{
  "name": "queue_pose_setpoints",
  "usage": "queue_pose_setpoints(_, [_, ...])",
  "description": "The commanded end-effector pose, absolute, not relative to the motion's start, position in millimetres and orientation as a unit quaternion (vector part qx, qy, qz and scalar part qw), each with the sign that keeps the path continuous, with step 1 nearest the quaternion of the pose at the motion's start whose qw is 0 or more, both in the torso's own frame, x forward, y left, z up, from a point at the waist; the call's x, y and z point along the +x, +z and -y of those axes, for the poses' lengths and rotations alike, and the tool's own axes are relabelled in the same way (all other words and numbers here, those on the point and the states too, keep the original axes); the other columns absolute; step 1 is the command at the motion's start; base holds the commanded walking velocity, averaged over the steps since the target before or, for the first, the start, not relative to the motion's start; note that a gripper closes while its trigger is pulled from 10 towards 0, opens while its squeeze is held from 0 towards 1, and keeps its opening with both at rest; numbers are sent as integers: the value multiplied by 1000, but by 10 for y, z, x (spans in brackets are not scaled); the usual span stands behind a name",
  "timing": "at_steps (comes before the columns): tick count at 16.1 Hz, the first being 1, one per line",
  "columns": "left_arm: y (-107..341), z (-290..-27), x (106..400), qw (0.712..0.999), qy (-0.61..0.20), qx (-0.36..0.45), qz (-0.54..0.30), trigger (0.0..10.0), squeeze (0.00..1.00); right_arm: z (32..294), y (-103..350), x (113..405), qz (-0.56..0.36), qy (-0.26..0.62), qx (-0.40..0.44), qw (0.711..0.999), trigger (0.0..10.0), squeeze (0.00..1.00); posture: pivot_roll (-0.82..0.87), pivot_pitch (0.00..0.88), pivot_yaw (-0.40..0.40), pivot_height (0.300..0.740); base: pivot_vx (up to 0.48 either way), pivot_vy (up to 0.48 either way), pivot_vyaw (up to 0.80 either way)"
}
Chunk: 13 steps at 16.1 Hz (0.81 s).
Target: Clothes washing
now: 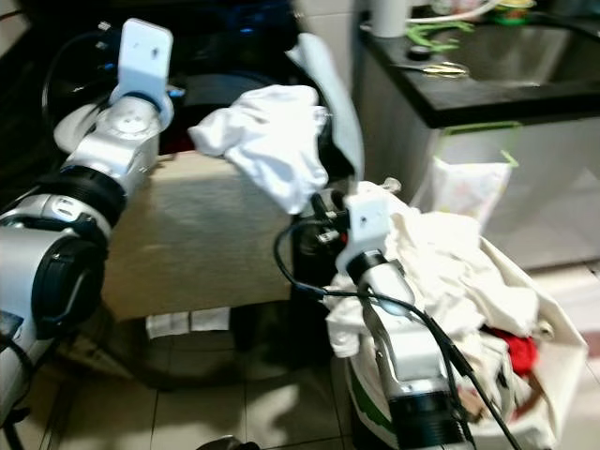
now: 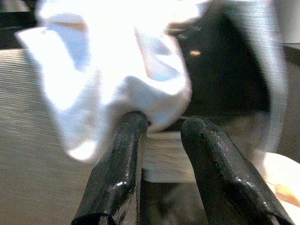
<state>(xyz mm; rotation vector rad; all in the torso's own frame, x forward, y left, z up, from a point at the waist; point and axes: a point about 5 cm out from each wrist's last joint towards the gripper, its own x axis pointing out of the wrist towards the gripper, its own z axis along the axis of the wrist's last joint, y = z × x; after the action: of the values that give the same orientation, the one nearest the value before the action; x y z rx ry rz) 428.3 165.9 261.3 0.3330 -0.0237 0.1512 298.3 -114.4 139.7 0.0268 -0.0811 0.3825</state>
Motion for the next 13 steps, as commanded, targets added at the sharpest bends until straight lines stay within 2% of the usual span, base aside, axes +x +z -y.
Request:
queue_pose_setpoints(1, [2542,-1691,4276,983,76,167,-4,10000,0,1084,1384,3004,40,205,16,978,10000,0,-45,0,55,740,0,0,488])
queue_pose_setpoints(6, [2300,-1586,4251,985,55,159,-35,10000,0,1061,1358,3003,42,219,16,975,10000,0,-31,0,23,740,0,0,384])
queue_pose_setpoints(10, [2552,-1500,4289,989,39,144,-2,10000,0,1101,1360,3025,45,204,14,978,10000,0,-45,0,40,740,0,0,0])
queue_pose_setpoints(13, [2627,-1443,4297,989,31,142,10,10000,0,1184,1582,3136,98,169,-53,979,10000,0,-51,0,51,740,0,0,0])
